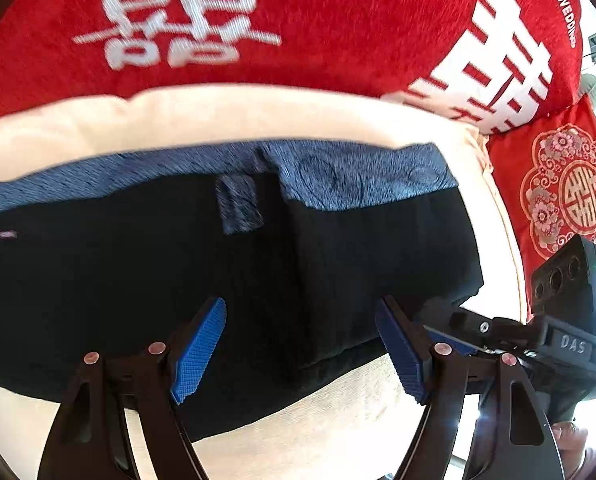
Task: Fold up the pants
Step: 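Fold the held leg end over toward the waistband with the right gripper, then release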
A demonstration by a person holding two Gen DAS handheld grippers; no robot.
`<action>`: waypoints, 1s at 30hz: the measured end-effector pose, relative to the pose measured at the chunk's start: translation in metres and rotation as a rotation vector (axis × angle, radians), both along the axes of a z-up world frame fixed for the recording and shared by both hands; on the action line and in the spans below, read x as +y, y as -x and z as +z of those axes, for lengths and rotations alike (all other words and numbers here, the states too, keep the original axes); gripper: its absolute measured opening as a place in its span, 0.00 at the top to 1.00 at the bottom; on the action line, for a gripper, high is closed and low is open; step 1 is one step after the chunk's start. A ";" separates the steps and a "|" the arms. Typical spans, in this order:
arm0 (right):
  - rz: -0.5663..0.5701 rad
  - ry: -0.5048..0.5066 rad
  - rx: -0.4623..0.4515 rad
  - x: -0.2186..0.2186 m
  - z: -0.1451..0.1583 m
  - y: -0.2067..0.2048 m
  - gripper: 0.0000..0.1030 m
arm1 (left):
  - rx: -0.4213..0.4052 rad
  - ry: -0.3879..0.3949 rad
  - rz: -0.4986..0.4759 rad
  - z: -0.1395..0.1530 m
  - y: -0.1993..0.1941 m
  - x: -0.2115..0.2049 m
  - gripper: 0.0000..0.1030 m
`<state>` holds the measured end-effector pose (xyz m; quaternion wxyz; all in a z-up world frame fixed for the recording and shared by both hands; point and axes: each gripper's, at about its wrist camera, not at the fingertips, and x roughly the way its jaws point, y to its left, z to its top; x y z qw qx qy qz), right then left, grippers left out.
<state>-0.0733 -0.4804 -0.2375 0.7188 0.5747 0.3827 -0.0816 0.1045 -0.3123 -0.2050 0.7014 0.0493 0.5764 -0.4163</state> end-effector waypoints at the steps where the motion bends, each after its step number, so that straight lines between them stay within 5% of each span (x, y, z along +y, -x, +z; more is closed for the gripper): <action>1: -0.019 -0.021 -0.004 -0.002 -0.004 0.001 0.55 | 0.006 -0.007 -0.009 -0.005 0.001 -0.005 0.33; 2: -0.041 -0.047 -0.006 -0.005 -0.009 0.002 0.55 | 0.007 -0.014 -0.021 -0.008 0.002 -0.008 0.48; 3: -0.061 -0.073 -0.009 -0.009 -0.013 0.006 0.58 | 0.004 -0.039 -0.033 -0.014 0.003 -0.013 0.48; 6: -0.122 -0.157 -0.008 -0.016 -0.031 0.008 0.95 | -0.022 -0.058 -0.048 -0.018 0.006 -0.018 0.54; 12: 0.010 -0.041 -0.050 -0.009 0.001 -0.010 0.95 | -0.092 -0.031 -0.067 0.011 0.009 -0.001 0.58; 18: 0.126 0.029 0.081 0.020 -0.024 -0.029 0.95 | -0.106 -0.124 -0.049 -0.023 0.019 0.017 0.57; 20: 0.131 0.045 0.073 0.022 -0.026 -0.032 0.96 | -0.119 -0.113 -0.003 -0.021 0.020 0.021 0.44; 25: 0.318 0.135 0.095 0.030 0.006 -0.048 0.69 | -0.140 -0.103 0.066 -0.001 0.012 0.029 0.41; 27: 0.381 0.221 0.044 0.023 0.032 -0.042 0.62 | -0.174 -0.103 0.080 0.010 0.008 0.028 0.41; 30: 0.366 0.336 -0.026 -0.012 0.068 -0.036 0.38 | -0.217 -0.081 0.081 0.030 0.002 0.018 0.41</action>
